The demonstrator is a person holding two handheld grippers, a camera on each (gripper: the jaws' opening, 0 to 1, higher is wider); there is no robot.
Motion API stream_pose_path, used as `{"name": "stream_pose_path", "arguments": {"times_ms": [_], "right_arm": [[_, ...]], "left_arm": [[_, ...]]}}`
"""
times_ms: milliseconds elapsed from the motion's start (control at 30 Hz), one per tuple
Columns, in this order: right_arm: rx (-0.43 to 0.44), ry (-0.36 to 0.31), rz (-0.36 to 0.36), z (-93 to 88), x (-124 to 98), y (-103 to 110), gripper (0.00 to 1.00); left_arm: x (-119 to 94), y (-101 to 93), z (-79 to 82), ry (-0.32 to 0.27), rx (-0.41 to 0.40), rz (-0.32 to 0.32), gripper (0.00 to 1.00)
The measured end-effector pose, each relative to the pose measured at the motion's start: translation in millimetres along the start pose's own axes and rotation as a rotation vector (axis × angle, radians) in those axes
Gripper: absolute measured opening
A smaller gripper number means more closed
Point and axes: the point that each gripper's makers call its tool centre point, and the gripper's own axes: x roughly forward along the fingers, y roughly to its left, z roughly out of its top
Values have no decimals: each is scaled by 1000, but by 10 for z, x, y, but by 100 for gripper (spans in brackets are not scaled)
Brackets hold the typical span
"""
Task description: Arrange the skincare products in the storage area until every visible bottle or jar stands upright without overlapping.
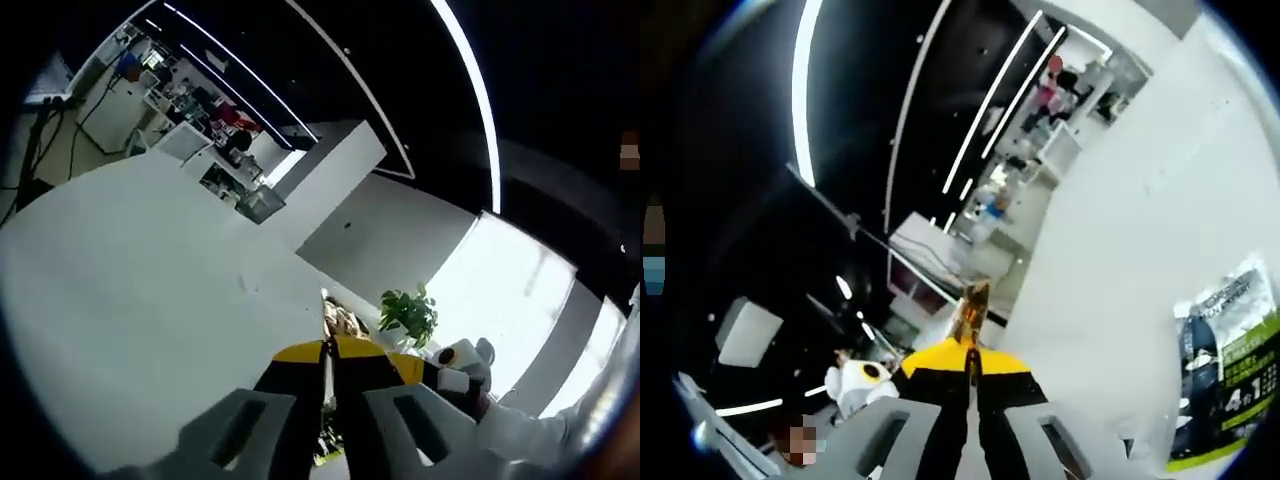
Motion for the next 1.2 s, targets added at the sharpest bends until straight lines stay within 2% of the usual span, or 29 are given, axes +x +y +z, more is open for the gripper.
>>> {"name": "stream_pose_path", "arguments": {"times_ms": [267, 367, 433, 533, 700, 800, 933, 1067, 1200], "right_arm": [[-34, 27, -34, 11, -14, -51, 0], [-45, 27, -60, 26, -22, -109, 0], [-70, 46, -85, 14, -31, -170, 0], [-90, 67, -120, -7, -48, -255, 0], [-165, 151, -198, -124, -103, -437, 0], [-183, 174, -220, -166, -108, -499, 0], [-212, 225, -251, -185, -110, -629, 0], [-287, 299, -305, -260, -108, -763, 0], [-297, 343, -323, -318, -82, -846, 0]], "left_arm": [[22, 48, -117, 53, 96, 1, 0], [27, 137, -212, 98, 151, 36, 1], [36, 169, -244, 108, 148, 42, 3], [32, 221, -310, 134, 186, 62, 3], [24, 308, -416, 177, 249, 95, 9], [28, 305, -479, 203, 270, 88, 9], [45, 328, -581, 265, 398, 102, 15], [89, 328, -687, 335, 496, 73, 16], [132, 332, -812, 409, 610, 49, 20]]}}
